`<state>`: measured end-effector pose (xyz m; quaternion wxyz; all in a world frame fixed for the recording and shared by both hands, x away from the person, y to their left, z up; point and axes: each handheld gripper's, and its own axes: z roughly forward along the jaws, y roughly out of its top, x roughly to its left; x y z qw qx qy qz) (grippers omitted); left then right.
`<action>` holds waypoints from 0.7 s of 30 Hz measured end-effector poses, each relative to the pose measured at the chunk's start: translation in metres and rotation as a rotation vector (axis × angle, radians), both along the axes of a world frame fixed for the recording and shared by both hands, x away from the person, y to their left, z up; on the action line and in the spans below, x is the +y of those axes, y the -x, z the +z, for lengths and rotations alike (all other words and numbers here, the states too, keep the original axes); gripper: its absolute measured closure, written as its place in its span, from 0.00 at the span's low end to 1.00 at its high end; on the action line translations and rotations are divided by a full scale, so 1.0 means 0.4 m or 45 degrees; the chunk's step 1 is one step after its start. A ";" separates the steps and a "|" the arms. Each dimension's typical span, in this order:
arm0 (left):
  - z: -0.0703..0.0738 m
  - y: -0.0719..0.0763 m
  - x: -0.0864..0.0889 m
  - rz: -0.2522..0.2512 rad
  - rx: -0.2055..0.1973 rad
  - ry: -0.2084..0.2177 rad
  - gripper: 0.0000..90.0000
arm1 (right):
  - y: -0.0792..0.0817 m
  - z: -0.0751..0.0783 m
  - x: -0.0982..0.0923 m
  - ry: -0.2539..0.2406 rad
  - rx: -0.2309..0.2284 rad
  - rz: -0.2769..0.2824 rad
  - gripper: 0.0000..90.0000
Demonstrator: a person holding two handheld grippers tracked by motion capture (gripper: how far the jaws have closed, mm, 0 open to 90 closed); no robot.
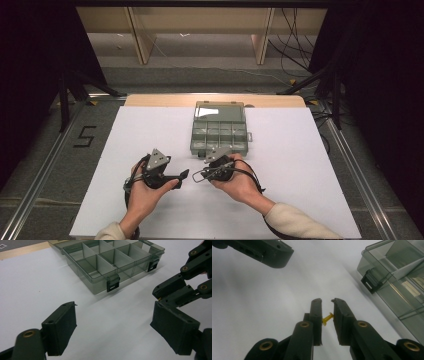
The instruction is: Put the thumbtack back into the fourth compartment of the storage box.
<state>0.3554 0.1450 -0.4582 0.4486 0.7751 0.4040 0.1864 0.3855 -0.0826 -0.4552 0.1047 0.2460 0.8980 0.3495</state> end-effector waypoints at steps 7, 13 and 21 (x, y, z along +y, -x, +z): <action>0.000 0.000 0.002 0.003 -0.001 0.001 0.21 | -0.006 0.009 -0.007 -0.004 0.009 -0.010 0.87; 0.002 0.000 0.002 0.006 -0.008 0.002 0.21 | -0.012 0.012 -0.014 -0.015 -0.005 -0.035 0.87; 0.003 0.000 0.001 0.005 -0.006 0.002 0.21 | -0.025 0.022 -0.028 -0.022 -0.024 -0.055 0.87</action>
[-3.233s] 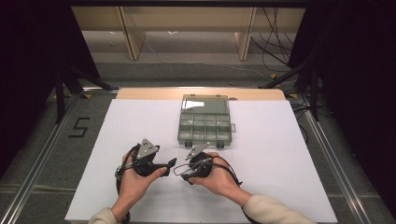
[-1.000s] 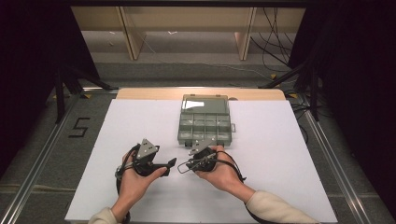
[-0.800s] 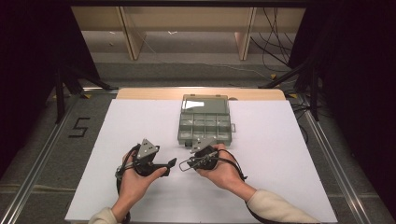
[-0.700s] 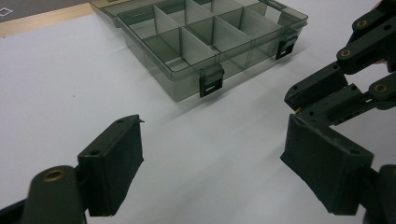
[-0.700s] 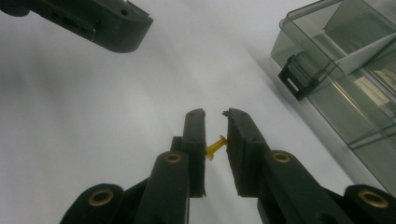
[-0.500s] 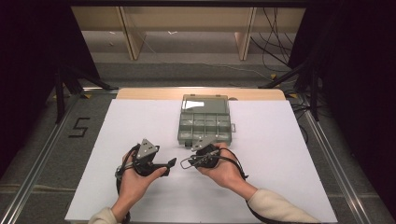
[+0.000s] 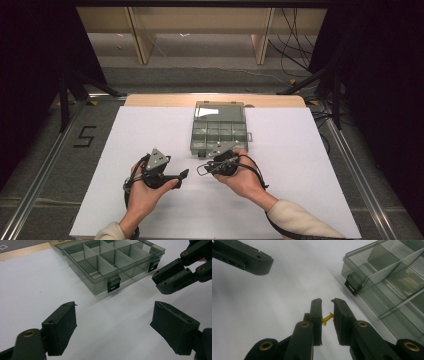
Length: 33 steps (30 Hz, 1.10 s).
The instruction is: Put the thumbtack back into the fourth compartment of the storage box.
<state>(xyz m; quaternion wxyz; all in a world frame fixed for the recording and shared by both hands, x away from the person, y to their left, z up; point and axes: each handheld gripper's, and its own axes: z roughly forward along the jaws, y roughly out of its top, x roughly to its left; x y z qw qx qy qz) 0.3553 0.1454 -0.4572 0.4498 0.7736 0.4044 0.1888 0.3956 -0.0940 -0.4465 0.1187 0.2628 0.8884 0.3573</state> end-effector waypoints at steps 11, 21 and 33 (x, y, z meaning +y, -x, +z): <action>0.000 0.000 0.000 -0.002 0.001 -0.001 0.21 | -0.025 0.018 -0.031 -0.017 -0.003 -0.050 0.87; 0.000 0.000 0.000 -0.003 0.001 0.001 0.21 | -0.047 0.032 -0.058 -0.045 -0.029 -0.105 0.87; 0.000 0.000 -0.001 -0.002 0.001 -0.007 0.21 | -0.073 0.042 -0.090 -0.077 -0.054 -0.167 0.87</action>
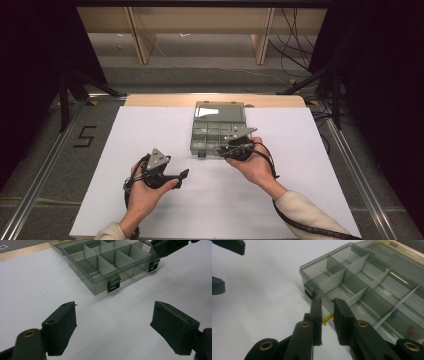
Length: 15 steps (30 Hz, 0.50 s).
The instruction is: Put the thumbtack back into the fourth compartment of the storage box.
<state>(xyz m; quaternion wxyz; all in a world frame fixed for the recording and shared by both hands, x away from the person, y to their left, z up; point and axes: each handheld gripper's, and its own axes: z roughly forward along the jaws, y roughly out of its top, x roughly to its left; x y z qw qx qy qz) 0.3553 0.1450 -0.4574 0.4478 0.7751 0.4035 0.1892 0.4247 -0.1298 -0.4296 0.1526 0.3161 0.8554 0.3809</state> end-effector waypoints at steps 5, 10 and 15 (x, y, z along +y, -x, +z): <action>0.001 0.000 0.000 0.000 -0.002 -0.001 0.21 | -0.010 0.008 -0.017 0.003 0.008 -0.011 0.87; -0.001 -0.001 -0.002 -0.002 -0.002 -0.001 0.21 | -0.017 0.014 -0.028 -0.008 0.017 -0.038 0.87; -0.003 -0.002 -0.002 -0.006 0.003 0.002 0.21 | -0.028 0.017 -0.039 -0.035 0.002 -0.081 0.87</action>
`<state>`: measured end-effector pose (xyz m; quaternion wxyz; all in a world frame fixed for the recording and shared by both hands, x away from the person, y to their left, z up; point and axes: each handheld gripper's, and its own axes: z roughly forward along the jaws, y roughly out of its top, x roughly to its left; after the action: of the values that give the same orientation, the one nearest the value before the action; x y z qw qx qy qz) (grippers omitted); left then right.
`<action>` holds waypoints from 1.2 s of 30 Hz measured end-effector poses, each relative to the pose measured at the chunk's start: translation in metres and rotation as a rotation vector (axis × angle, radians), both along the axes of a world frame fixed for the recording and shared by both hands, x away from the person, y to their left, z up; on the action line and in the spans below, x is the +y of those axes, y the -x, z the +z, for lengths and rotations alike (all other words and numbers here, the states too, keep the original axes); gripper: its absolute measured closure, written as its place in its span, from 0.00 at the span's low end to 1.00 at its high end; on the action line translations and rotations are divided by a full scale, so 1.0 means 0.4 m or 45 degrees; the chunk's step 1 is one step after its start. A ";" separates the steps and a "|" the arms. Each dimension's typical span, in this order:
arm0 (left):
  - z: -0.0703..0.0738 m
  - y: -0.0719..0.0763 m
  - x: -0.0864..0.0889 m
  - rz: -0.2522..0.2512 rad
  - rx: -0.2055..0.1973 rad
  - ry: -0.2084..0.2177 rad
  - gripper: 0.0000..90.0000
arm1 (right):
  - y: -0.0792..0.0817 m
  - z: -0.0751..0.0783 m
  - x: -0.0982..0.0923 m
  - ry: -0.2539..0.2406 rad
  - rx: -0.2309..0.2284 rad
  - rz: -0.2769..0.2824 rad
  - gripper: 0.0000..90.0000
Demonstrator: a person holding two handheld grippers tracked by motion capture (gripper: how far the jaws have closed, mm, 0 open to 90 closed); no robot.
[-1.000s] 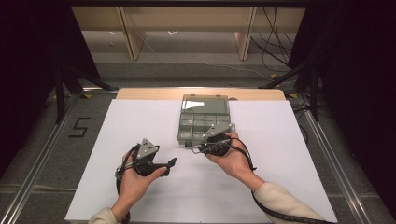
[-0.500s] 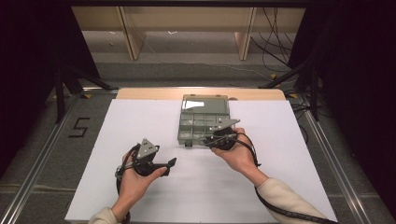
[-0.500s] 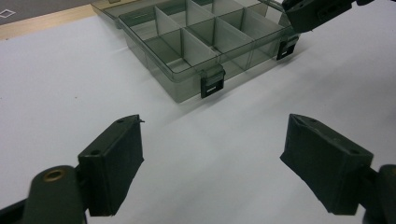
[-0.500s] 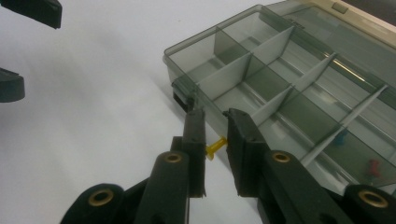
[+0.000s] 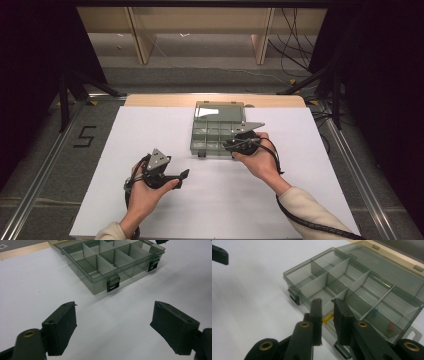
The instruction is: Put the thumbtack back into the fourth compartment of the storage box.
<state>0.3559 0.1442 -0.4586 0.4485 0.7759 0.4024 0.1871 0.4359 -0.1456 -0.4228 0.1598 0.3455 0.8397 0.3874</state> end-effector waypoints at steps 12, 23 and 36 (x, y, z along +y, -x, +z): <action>-0.004 -0.001 -0.003 0.007 0.012 0.009 0.21 | -0.037 0.011 -0.044 -0.015 -0.011 -0.041 0.87; -0.003 -0.001 -0.002 0.004 0.011 -0.003 0.22 | -0.075 0.014 -0.076 -0.037 -0.032 -0.087 0.87; -0.002 -0.001 -0.002 -0.001 0.004 -0.007 0.22 | -0.125 -0.004 -0.096 -0.046 -0.024 -0.184 0.87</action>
<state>0.3565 0.1433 -0.4592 0.4459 0.7774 0.4024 0.1869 0.4861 -0.1839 -0.4243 0.1891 0.4045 0.8038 0.3931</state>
